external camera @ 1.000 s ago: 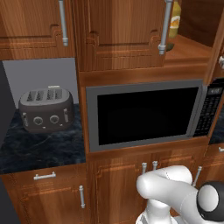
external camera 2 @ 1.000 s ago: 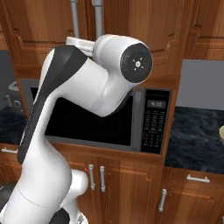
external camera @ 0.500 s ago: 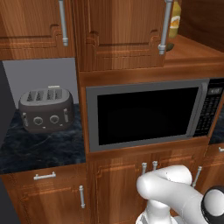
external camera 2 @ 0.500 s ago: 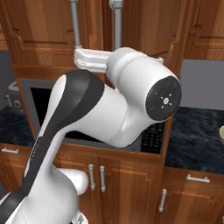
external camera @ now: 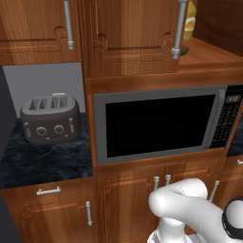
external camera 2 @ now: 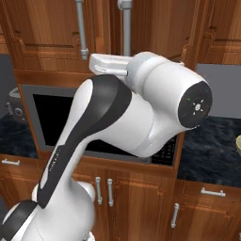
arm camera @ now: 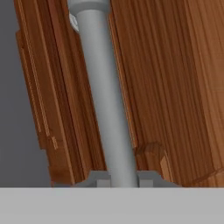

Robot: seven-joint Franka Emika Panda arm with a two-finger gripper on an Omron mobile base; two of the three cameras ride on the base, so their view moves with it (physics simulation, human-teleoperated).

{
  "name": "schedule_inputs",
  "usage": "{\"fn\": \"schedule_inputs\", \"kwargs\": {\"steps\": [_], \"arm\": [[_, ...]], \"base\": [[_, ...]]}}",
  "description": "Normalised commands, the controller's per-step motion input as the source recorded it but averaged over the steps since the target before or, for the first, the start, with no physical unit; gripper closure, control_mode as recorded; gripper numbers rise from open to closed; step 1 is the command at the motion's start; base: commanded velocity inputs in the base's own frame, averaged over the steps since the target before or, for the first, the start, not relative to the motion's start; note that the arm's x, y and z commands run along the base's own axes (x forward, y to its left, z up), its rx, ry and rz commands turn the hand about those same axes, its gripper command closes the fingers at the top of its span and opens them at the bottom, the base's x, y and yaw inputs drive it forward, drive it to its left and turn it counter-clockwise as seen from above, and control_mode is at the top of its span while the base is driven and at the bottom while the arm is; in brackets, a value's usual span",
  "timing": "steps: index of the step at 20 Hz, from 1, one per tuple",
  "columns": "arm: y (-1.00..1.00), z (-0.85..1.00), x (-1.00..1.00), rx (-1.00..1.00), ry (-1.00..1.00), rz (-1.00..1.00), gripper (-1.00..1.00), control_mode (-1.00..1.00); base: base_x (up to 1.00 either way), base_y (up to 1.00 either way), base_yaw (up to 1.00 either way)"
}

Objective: Open the cabinet. Pick the kiwi and apple from the cabinet and place them into the bowl. Then close the cabinet.

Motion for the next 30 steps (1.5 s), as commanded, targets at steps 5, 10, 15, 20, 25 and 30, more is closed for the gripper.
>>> {"fn": "schedule_inputs", "kwargs": {"steps": [5,10,15,20,25,30], "arm": [[0.0,0.0,0.0,0.0,0.0,0.01,-1.0,-1.0],[0.0,0.0,-0.45,0.0,0.0,0.0,-1.0,-1.0],[0.17,-0.01,-0.51,0.0,-0.03,-0.07,-1.0,-1.0],[0.78,-0.03,-0.14,-0.02,-0.09,-0.24,-1.0,-1.0],[0.79,0.0,-0.09,-0.03,-0.05,-0.37,-1.0,-1.0],[0.51,0.0,-0.21,0.0,0.0,-0.49,-1.0,-1.0]], "base": [[0.0,0.0,0.0],[0.0,0.0,0.0],[0.0,0.0,0.0],[0.0,0.0,0.0],[0.0,0.0,0.0],[0.0,0.0,0.0]]}}
